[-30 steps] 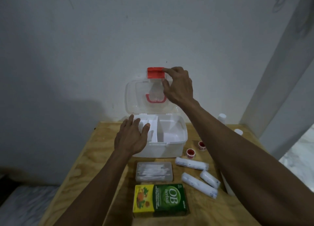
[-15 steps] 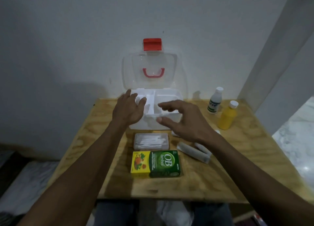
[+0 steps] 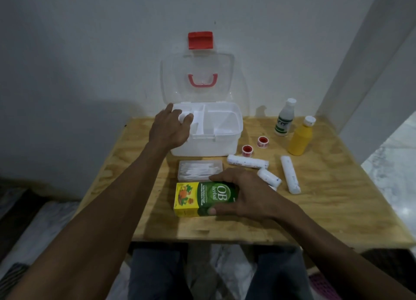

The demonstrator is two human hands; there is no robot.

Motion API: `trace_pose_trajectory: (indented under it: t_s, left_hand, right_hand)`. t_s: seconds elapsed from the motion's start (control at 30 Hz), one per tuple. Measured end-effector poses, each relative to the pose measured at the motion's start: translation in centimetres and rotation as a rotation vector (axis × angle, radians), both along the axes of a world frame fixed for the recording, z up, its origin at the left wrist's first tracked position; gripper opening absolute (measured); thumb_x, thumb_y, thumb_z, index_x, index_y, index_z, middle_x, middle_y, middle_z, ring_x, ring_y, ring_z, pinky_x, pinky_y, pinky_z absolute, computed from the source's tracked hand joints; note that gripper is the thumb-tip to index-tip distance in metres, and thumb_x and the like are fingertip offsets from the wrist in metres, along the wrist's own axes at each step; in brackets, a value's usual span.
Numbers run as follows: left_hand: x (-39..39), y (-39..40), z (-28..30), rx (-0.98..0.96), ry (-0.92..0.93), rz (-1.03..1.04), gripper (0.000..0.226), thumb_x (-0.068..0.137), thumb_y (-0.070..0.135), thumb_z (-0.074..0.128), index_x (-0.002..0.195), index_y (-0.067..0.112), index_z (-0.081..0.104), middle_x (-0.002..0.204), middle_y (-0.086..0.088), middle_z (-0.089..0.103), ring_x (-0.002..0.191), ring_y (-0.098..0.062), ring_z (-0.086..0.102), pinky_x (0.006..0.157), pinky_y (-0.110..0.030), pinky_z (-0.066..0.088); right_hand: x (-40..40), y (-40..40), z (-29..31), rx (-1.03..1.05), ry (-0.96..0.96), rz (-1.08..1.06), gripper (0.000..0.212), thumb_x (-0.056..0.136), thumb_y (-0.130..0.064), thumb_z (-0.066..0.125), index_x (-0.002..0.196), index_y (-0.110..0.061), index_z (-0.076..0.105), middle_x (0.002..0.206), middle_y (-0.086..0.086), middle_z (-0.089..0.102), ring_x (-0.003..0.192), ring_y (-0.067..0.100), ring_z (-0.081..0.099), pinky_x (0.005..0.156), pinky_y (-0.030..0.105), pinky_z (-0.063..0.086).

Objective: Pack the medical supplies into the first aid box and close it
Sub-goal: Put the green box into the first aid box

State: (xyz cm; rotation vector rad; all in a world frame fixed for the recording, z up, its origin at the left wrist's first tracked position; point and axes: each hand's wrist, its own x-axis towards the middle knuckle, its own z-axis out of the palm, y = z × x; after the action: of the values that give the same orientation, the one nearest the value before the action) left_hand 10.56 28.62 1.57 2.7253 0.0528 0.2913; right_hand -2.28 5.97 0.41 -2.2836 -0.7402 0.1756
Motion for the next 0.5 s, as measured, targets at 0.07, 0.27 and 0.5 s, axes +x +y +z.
trace_pose_trajectory:
  t_s: [0.07,0.27,0.5]
  left_hand:
    - [0.05,0.05,-0.05,-0.001,-0.001,-0.004,0.061,0.100,0.053,0.031,0.144,0.013,0.044,0.161,-0.009,0.025,0.145,-0.033,0.027,0.115,-0.046,0.023]
    - [0.32,0.17,-0.21,-0.006,0.012,0.004,0.062,0.099,0.055,0.031,0.143,0.014,0.046,0.161,-0.008,0.024,0.145,-0.034,0.027,0.114,-0.048,0.025]
    - [0.24,0.15,-0.21,-0.028,0.013,0.010,0.062,0.098,0.056,0.032,0.142,0.014,0.047,0.161,-0.008,0.024,0.146,-0.032,0.026,0.115,-0.048,0.024]
  right_hand:
    - [-0.17,0.02,-0.15,0.002,-0.002,0.001,0.068,0.064,-0.052,0.085,0.122,-0.024,0.064,0.111,-0.009,0.068,0.097,0.002,0.060,0.082,0.020,0.050]
    - [-0.19,0.03,-0.66,0.009,-0.006,-0.025,0.073,0.061,-0.054,0.085,0.124,-0.025,0.063,0.113,-0.010,0.066,0.099,0.003,0.058,0.086,0.024,0.049]
    - [-0.20,-0.29,-0.95,0.001,-0.010,-0.041,0.079,0.060,-0.057,0.085,0.127,-0.024,0.060,0.115,-0.010,0.065,0.099,0.002,0.058,0.085,0.022,0.049]
